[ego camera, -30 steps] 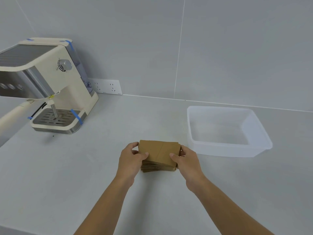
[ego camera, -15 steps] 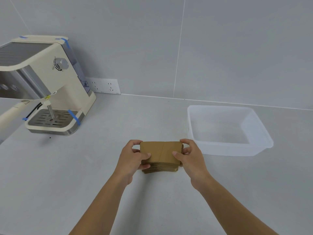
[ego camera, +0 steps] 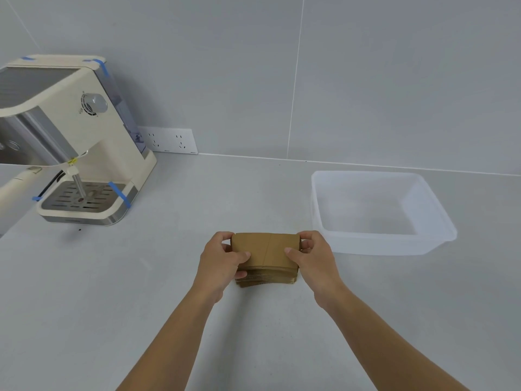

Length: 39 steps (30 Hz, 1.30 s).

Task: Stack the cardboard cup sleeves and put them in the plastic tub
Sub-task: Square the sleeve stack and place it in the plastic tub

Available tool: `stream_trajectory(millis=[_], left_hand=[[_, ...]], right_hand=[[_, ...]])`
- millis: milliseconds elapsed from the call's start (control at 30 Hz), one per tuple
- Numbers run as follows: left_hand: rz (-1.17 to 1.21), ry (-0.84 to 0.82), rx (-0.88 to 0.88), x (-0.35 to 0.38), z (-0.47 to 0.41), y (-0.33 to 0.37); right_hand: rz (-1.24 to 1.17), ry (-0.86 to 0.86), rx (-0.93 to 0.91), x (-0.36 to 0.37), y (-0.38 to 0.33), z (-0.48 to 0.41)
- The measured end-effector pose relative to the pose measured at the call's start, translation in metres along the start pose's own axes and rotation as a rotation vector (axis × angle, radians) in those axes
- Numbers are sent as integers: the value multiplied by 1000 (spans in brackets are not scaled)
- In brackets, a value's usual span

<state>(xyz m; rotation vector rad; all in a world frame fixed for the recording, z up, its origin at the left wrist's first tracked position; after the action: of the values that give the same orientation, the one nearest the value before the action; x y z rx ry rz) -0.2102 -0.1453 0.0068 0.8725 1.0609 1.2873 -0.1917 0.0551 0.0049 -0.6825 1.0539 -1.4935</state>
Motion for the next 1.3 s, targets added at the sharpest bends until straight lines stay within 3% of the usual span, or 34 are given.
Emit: stream_trajectory(millis=[467, 733, 1067, 1300], left_hand=[[-300, 18, -26, -4, -6, -10], [-147, -99, -317, -4, -8, -38], [-144, -237, -399, 13, -19, -30], [58, -264, -467, 21, -16, -37]], right_hand=[[49, 53, 59, -2, 13, -9], [102, -32, 312, 0, 37, -13], [53, -174, 455, 7, 34, -18], [-80, -263, 534, 15, 39, -15]])
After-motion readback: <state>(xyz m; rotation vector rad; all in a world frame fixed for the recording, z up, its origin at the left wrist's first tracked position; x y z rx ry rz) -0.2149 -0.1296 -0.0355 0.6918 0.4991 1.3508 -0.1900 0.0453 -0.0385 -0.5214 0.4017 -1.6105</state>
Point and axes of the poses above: each hand's wrist, its own z-axis away from the middle knuckle, its own x-axis out of the palm, y = z × x, the point moved 10 cm from there along -z, towards the middle knuckle, and after that the axes turned 7 degrees about x, right-handed, at the moved point
